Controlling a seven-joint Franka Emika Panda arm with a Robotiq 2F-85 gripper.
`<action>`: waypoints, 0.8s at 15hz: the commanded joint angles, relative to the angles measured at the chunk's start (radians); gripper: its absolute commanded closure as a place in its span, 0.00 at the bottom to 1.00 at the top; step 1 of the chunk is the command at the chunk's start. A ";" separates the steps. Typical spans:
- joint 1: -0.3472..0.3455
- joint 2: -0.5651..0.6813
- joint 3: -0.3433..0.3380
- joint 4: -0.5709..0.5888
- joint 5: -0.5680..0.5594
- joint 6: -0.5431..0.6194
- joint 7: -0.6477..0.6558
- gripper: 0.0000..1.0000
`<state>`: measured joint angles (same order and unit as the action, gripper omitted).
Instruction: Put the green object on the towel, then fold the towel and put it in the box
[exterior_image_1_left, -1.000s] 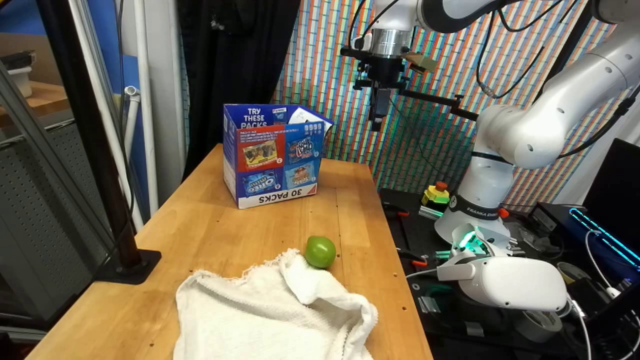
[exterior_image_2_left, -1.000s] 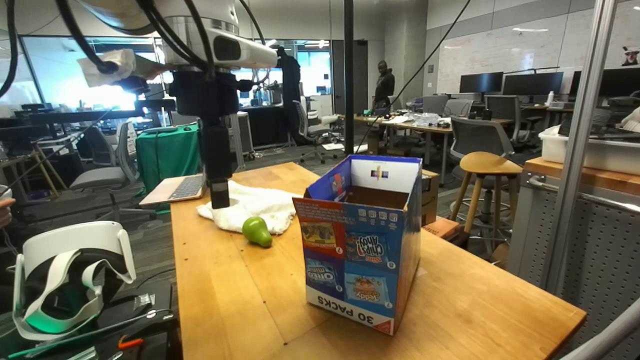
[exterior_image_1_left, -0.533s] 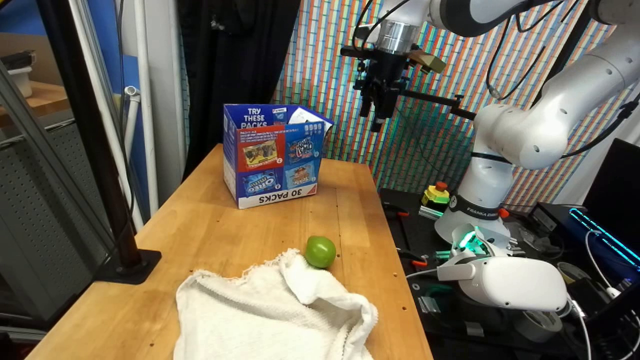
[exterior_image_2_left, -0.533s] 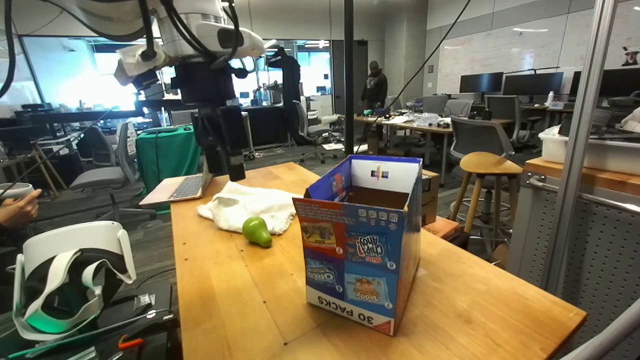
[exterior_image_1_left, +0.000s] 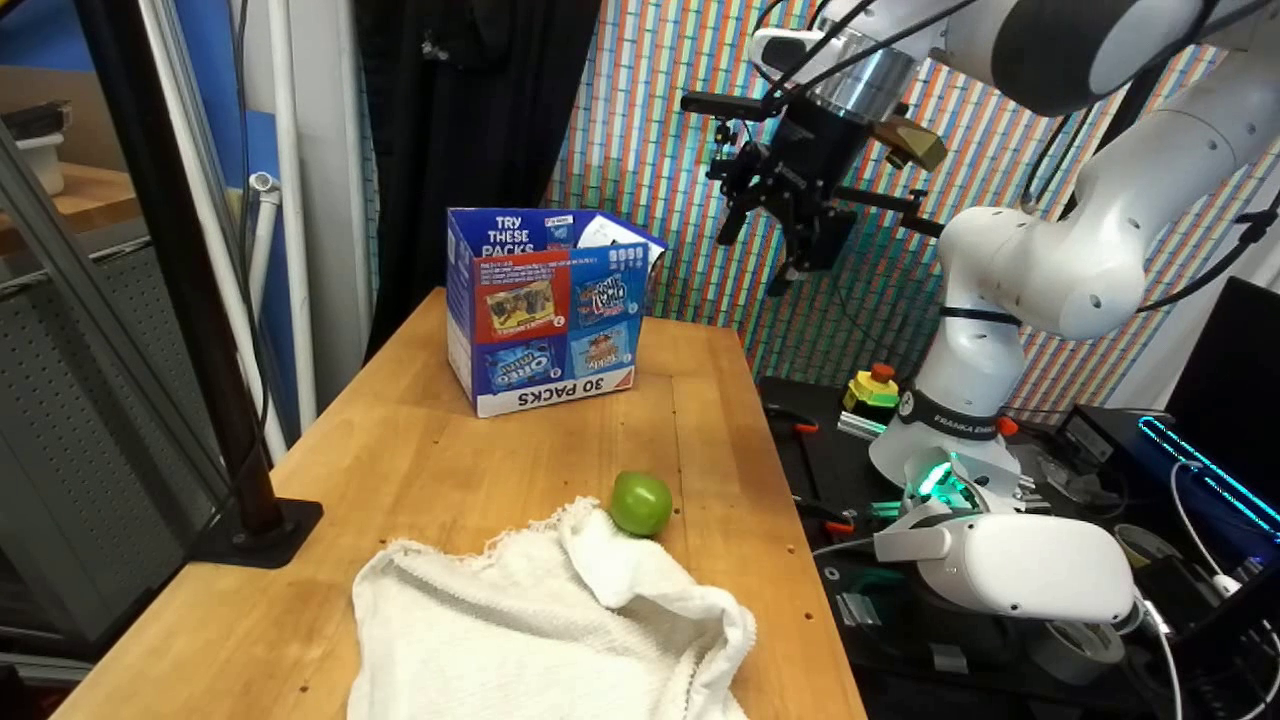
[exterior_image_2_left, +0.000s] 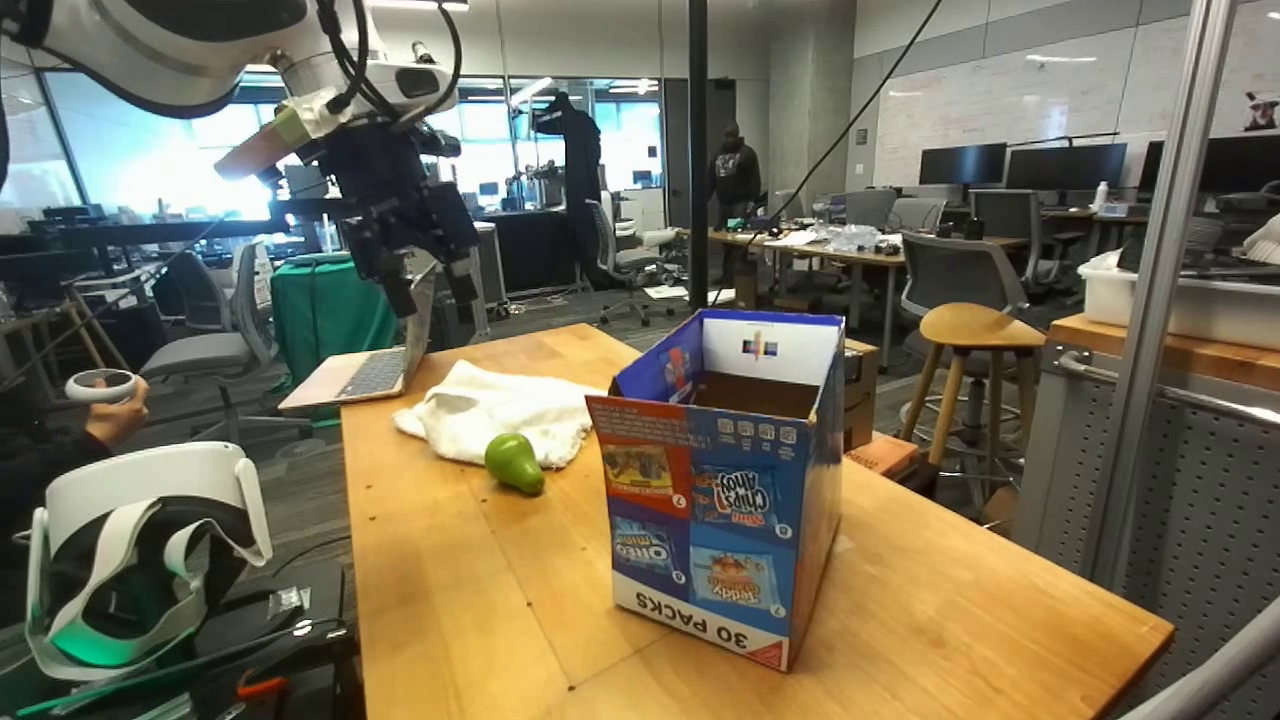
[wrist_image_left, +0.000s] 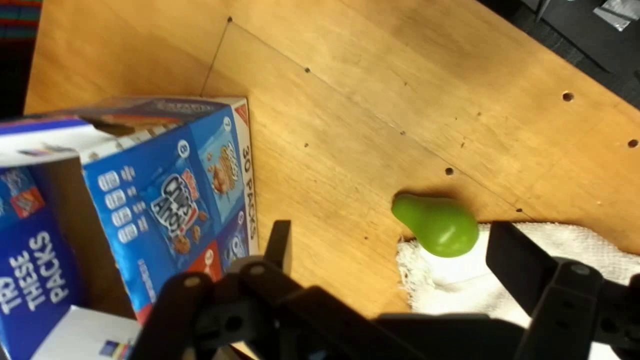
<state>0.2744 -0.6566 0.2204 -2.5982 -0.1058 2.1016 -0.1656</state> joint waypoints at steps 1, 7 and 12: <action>0.064 0.036 0.028 0.023 -0.036 0.089 -0.064 0.00; 0.124 0.192 0.027 0.075 -0.090 0.310 -0.228 0.00; 0.156 0.406 -0.002 0.129 -0.090 0.516 -0.439 0.00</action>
<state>0.3996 -0.3928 0.2525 -2.5324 -0.1911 2.5185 -0.4827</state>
